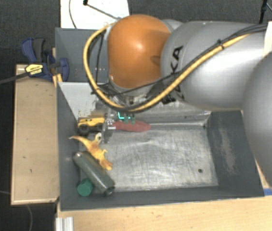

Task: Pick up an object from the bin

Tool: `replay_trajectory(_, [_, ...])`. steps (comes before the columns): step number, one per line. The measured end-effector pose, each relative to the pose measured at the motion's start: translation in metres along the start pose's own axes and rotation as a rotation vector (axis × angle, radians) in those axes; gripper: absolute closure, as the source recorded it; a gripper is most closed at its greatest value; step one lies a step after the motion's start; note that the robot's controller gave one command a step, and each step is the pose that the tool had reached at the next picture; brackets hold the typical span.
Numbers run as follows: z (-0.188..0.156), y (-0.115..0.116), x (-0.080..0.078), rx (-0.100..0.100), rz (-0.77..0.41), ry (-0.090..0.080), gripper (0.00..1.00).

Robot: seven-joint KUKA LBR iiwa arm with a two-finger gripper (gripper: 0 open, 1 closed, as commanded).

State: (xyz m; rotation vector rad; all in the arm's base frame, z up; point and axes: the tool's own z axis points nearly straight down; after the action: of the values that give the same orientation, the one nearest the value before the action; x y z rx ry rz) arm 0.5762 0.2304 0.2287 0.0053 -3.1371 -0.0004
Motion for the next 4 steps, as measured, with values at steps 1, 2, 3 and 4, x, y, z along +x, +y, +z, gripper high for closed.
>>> replay_trajectory(1, [-0.005,-0.001,-0.002,-0.002,0.006,-0.008,0.0])
replay_trajectory(2, [0.065,0.009,0.003,-0.003,0.055,-0.011,0.0])
replay_trajectory(3, [0.125,0.009,0.004,0.001,0.097,-0.01,0.0])
replay_trajectory(4, [0.104,0.018,0.01,-0.002,0.418,-0.007,0.0])
